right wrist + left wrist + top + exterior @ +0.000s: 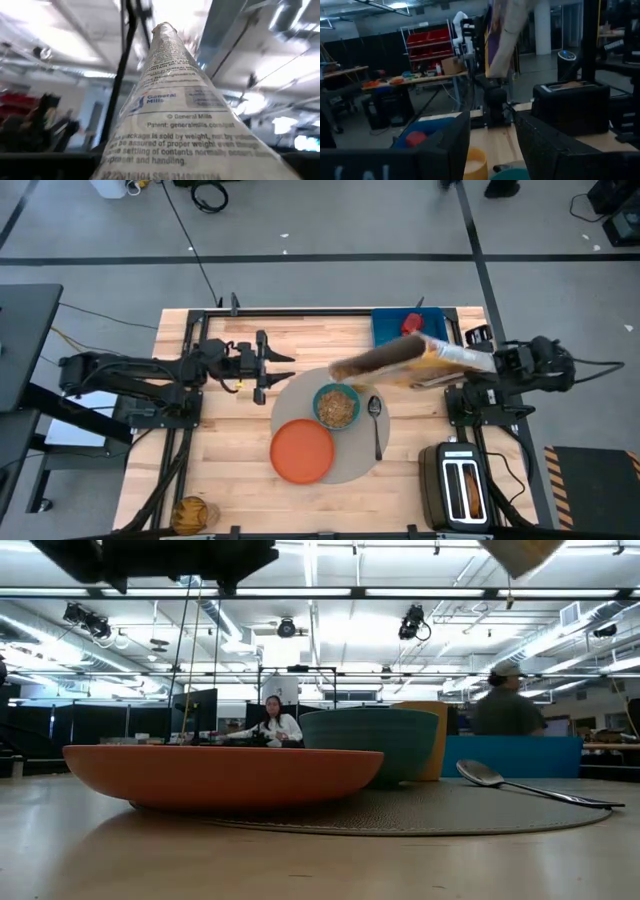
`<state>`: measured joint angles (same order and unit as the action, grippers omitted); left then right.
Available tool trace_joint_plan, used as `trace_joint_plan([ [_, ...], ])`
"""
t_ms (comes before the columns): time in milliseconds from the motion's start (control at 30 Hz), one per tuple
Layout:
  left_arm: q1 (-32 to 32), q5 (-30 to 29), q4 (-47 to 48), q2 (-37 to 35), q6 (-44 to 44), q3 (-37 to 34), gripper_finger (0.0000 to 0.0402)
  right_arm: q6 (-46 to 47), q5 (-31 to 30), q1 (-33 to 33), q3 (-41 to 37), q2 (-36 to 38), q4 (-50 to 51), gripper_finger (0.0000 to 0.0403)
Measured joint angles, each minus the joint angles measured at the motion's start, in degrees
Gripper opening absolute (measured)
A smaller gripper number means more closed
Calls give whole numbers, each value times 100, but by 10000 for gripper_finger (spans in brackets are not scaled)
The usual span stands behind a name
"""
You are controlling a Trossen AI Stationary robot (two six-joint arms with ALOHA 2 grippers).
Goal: Arrange a breakfast setting
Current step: Pour the cereal from the cereal box into a bowl
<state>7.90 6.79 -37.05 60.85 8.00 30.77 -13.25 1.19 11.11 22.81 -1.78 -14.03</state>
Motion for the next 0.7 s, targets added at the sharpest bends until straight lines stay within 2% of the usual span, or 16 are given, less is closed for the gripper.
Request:
trace_joint_plan([
  [200,-24,0,-1056,502,-30,-68,206,-65,-298,-4,-1126,-564,-2918,171],
  [400,46,19,-2063,984,-146,-66,266,2,-306,-6,-1763,-1803,-5397,171],
  [500,107,56,-2385,1189,-196,-47,283,-3,-306,-35,-1713,-2542,-6200,170],
  [700,127,265,-2347,1554,-321,484,286,43,-24,-95,-1324,-3869,-7058,170],
])
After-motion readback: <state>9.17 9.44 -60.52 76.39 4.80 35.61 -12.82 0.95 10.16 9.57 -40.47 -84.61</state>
